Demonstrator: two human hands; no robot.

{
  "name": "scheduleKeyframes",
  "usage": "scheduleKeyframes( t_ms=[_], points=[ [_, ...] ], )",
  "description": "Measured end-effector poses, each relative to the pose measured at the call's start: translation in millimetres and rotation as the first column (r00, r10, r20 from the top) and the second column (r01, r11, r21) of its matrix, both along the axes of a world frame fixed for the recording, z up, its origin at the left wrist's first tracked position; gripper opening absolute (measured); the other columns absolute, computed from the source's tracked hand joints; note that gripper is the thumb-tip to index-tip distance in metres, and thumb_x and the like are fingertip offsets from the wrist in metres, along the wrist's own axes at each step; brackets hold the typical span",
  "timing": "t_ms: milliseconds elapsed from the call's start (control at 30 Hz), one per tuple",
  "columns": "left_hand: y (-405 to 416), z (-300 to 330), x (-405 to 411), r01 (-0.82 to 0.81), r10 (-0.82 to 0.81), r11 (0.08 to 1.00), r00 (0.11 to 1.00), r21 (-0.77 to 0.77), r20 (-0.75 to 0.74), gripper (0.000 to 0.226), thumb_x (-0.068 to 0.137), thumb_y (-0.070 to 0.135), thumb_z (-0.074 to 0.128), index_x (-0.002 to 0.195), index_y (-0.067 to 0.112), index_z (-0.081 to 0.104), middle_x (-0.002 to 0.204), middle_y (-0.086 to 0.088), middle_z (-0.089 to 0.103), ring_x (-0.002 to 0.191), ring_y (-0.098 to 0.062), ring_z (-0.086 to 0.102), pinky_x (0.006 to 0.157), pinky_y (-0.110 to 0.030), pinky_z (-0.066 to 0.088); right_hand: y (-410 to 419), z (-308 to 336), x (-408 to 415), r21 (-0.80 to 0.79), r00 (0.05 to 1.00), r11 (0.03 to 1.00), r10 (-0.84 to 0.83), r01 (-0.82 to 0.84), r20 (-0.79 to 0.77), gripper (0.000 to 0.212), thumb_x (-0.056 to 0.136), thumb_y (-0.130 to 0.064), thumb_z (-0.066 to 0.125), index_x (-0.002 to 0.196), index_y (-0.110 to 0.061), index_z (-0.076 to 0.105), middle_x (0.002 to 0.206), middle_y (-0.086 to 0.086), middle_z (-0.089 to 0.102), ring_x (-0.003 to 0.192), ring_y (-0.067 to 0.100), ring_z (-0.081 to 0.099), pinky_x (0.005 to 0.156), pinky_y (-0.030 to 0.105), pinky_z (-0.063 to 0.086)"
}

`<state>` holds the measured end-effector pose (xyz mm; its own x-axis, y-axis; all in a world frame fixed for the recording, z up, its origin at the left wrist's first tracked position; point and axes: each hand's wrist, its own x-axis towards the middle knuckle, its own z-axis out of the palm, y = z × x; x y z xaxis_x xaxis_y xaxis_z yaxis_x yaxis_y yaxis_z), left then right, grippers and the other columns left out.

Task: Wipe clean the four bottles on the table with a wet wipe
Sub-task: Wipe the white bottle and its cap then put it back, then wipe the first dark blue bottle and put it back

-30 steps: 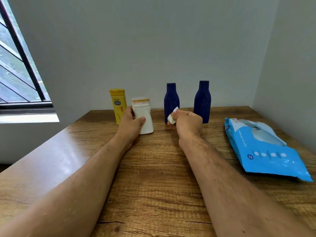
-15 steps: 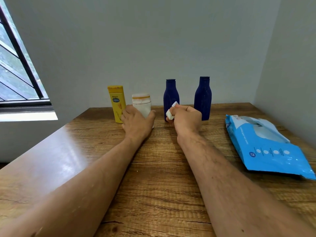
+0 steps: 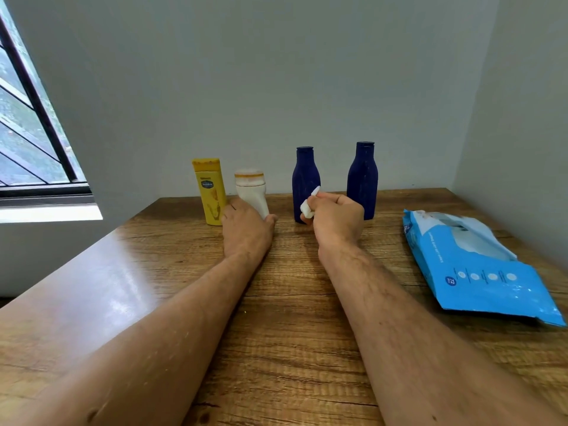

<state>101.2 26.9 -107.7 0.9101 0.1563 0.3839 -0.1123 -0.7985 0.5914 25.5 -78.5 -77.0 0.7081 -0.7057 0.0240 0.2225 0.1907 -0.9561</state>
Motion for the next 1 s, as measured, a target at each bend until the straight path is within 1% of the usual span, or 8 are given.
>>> scheduleKeyframes(
  t_ms=[133,233,333,433,633,767,933,1000],
  points=[
    [-0.7,4.7,0.9,-0.020,0.014,0.994,0.998,-0.105,-0.060,0.073,0.082,0.042,0.079,0.134,0.006,0.041,0.133,-0.015,0.056,0.125,-0.032,0.055,0.100,-0.043,0.048,-0.1,-1.1,1.1,0.004,1.000,1.000,-0.006,0.006,0.005,0.016,0.089,-0.016,0.071,0.082,-0.028,0.061,0.095,-0.008,0.066,0.081,0.011,0.070,0.048,0.015,0.048],
    [0.5,6.0,3.7,-0.057,0.039,0.987,0.992,-0.150,-0.119,0.076,0.077,0.046,0.082,0.131,0.009,0.044,0.129,-0.014,0.060,0.120,-0.033,0.059,0.095,-0.043,0.051,-1.1,-2.0,3.0,0.006,1.000,1.000,-0.015,0.015,0.018,0.019,0.088,-0.015,0.072,0.080,-0.028,0.062,0.097,-0.006,0.068,0.083,0.012,0.071,0.055,0.018,0.053],
    [1.8,3.8,7.2,-0.064,0.040,0.985,0.989,-0.163,-0.146,0.080,0.073,0.051,0.084,0.130,0.010,0.046,0.127,-0.013,0.061,0.118,-0.032,0.060,0.092,-0.043,0.052,-3.1,-4.3,6.4,-0.009,1.000,1.000,-0.028,0.028,0.014,0.013,0.088,-0.014,0.071,0.086,-0.025,0.065,0.097,-0.006,0.068,0.081,0.012,0.071,0.065,0.023,0.059],
    [1.6,3.5,7.7,-0.073,0.046,0.982,0.987,-0.172,-0.154,0.083,0.071,0.053,0.085,0.131,0.011,0.046,0.127,-0.013,0.061,0.117,-0.032,0.060,0.092,-0.045,0.052,-3.8,-5.9,9.1,-0.011,0.999,0.999,-0.040,0.040,0.009,0.010,0.087,-0.013,0.072,0.091,-0.022,0.068,0.096,-0.006,0.068,0.085,0.013,0.071,0.074,0.030,0.062],
    [-1.8,3.2,4.2,-0.069,0.039,0.984,0.983,-0.162,-0.181,0.089,0.067,0.052,0.087,0.133,0.011,0.043,0.130,-0.015,0.058,0.120,-0.034,0.059,0.093,-0.047,0.052,-7.4,-7.0,9.6,-0.011,0.999,0.999,-0.050,0.051,0.015,0.014,0.087,-0.012,0.072,0.101,-0.016,0.071,0.097,-0.004,0.068,0.083,0.014,0.071,0.073,0.030,0.062],
    [-2.1,1.1,1.2,-0.059,0.031,0.985,0.984,-0.162,-0.173,0.092,0.067,0.052,0.088,0.133,0.008,0.040,0.133,-0.016,0.056,0.122,-0.035,0.056,0.097,-0.046,0.051,-7.9,-8.9,9.5,-0.013,0.998,0.998,-0.063,0.063,0.008,0.014,0.088,-0.012,0.072,0.101,-0.015,0.071,0.102,-0.002,0.069,0.086,0.015,0.071,0.072,0.030,0.062],
    [1.6,1.5,-7.7,-0.053,0.026,0.980,0.990,-0.191,-0.141,0.108,0.067,0.046,0.090,0.143,0.007,0.023,0.135,-0.017,0.054,0.125,-0.035,0.054,0.099,-0.048,0.051,-8.8,-8.6,7.5,-0.008,0.998,0.998,-0.066,0.066,0.009,0.015,0.088,-0.012,0.071,0.102,-0.015,0.071,0.102,-0.003,0.068,0.088,0.015,0.070,0.074,0.032,0.062],
    [4.4,1.2,-11.1,-0.042,0.021,0.983,0.993,-0.180,-0.116,0.108,0.067,0.044,0.090,0.142,0.008,0.021,0.132,-0.017,0.055,0.123,-0.035,0.055,0.098,-0.049,0.053,-8.8,-7.0,6.7,-0.007,0.998,0.998,-0.067,0.067,0.012,0.013,0.088,-0.012,0.071,0.101,-0.016,0.070,0.099,-0.005,0.067,0.088,0.015,0.070,0.075,0.032,0.062]
  ],
)
